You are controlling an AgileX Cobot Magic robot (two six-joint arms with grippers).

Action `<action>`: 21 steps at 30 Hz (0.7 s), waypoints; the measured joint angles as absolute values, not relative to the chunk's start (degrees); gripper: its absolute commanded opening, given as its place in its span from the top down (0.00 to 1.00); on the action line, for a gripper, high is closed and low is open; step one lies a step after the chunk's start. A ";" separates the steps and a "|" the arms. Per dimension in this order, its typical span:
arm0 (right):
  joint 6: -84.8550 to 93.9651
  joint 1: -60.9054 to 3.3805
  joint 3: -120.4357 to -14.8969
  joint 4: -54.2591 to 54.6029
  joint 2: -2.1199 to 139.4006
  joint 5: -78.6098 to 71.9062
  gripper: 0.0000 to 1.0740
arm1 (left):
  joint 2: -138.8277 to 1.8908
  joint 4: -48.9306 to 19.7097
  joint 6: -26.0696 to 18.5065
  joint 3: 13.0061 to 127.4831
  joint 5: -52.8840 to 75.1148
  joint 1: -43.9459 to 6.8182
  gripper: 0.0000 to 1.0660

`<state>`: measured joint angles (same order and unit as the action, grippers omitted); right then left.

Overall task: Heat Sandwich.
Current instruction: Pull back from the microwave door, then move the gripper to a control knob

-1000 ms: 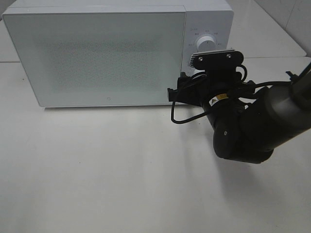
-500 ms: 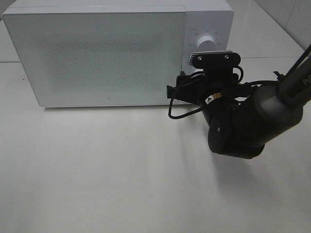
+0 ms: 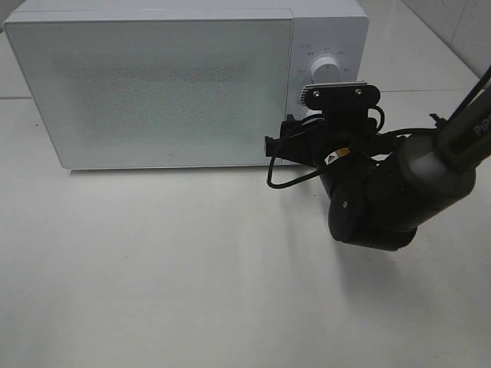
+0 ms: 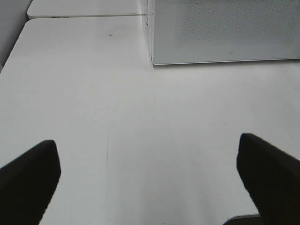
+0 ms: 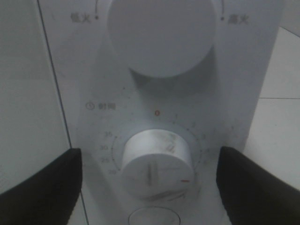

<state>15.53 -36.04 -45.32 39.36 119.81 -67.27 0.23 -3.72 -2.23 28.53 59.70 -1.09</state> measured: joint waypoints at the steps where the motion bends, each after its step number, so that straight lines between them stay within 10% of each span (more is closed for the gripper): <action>1: 15.53 -36.04 -45.44 39.36 120.09 -67.21 0.29 | 0.23 -3.72 -2.23 28.53 59.70 -1.09 0.09; 11: 15.53 -36.04 -45.61 39.13 120.21 -68.35 0.32 | 0.23 -3.72 -2.23 28.53 59.70 -1.09 0.09; 21: 15.53 -35.92 -45.61 39.59 120.21 -68.87 0.86 | 0.23 -3.72 -2.23 28.53 59.70 -1.09 0.09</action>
